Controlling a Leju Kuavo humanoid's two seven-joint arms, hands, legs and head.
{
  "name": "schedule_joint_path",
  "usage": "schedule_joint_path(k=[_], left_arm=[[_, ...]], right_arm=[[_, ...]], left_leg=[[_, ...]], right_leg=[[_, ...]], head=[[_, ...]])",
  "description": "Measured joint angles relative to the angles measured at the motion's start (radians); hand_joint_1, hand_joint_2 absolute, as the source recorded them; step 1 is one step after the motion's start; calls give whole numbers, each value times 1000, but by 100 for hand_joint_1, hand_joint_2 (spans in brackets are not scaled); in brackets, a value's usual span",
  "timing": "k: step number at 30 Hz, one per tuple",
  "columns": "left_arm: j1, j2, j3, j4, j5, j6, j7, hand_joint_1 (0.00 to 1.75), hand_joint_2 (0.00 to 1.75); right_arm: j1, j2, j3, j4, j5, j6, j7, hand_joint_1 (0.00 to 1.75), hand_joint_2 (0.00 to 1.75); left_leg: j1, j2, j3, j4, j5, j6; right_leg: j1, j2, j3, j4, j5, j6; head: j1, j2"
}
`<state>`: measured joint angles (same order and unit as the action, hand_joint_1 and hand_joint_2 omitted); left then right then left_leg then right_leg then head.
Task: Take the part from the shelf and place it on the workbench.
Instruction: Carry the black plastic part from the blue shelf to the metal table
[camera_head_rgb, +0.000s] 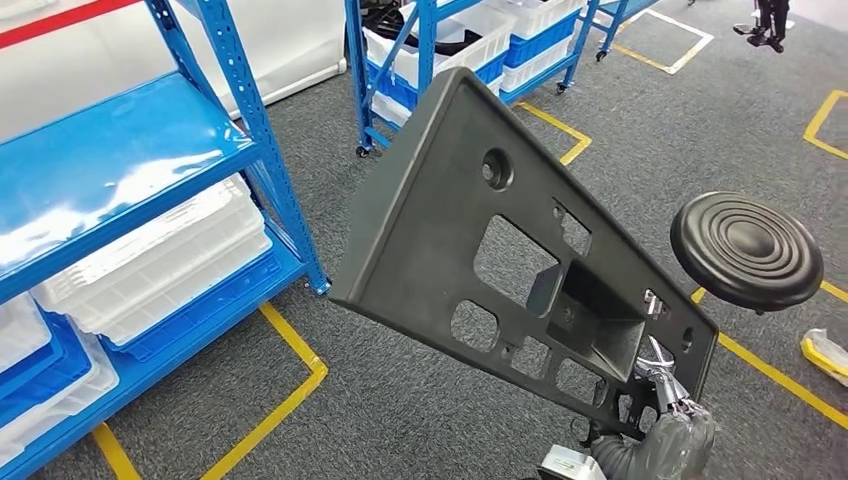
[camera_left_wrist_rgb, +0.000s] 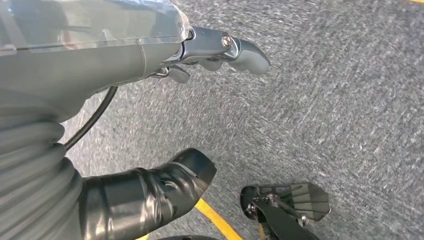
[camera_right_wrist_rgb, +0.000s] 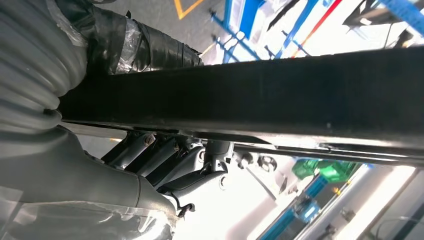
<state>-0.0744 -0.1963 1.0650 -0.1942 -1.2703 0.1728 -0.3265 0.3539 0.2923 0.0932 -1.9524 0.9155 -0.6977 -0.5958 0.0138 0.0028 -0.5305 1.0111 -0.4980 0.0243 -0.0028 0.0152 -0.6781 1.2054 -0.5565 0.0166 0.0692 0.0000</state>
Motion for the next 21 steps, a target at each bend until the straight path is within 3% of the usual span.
schedule_joint_path(k=[2,3,5,7,9,11,13,15,17,18,19,21], left_arm=[[2,0,2,0,0,0,0,0,175],[2,0,3,0,0,0,0,0,175],[1,0,3,0,0,0,0,0,175],[0,0,4,0,0,0,0,0,175],[-1,0,4,0,0,0,0,0,175],[-3,0,5,0,0,0,-1,0,175],[-4,0,5,0,0,0,-1,0,175],[-3,0,5,0,0,0,-1,0,175],[0,0,6,0,0,0,-1,0,175],[1,0,6,0,0,0,-1,0,175],[2,0,6,0,0,0,-1,0,175],[2,0,6,0,0,0,-1,0,175]], right_arm=[[1,0,-2,0,0,0,0,175,175],[2,0,-4,0,0,0,0,175,175],[2,0,-6,0,0,0,0,175,175],[2,0,-6,-1,0,0,0,175,175],[2,0,-7,-3,-1,0,0,175,175],[2,0,-8,-5,-1,-1,0,175,175],[2,0,-10,-7,-1,-1,0,175,175],[0,2,-10,-8,-1,-1,0,175,175],[0,3,-10,-8,-1,-1,0,175,175],[0,3,-11,-8,-1,-1,0,175,175],[0,3,-11,-8,-1,-1,0,175,175],[0,3,-11,-8,-3,-1,1,175,175]], left_leg=[[-1,24,-1,2,-2,0],[-2,36,-1,3,-4,-2],[-1,56,2,5,-8,-5],[-4,71,8,4,-14,-13],[-6,83,13,2,-16,-23],[-5,91,17,0,-18,-35],[-1,64,8,28,-44,-44],[2,24,-42,135,-104,-46],[1,11,-103,257,-147,-44],[1,9,-117,278,-140,-43],[1,7,-113,259,-114,-41],[-1,-8,-68,142,-38,-31]], right_leg=[[-6,-6,-44,97,-35,5],[-8,-8,-44,101,-26,7],[-11,-22,14,-2,33,7],[-5,-55,77,-122,72,0],[4,-67,92,-158,72,-10],[5,-51,90,-163,76,-21],[1,-36,93,-171,81,-32],[1,-23,95,-175,83,-42],[5,-7,95,-174,82,-48],[7,3,97,-173,81,-49],[9,13,99,-172,81,-50],[10,31,103,-170,78,-50]], head=[[0,0],[0,0],[0,0],[0,0],[0,0],[-1,0],[-1,0],[-1,0],[-2,0],[-2,0],[-2,0],[-2,0]])
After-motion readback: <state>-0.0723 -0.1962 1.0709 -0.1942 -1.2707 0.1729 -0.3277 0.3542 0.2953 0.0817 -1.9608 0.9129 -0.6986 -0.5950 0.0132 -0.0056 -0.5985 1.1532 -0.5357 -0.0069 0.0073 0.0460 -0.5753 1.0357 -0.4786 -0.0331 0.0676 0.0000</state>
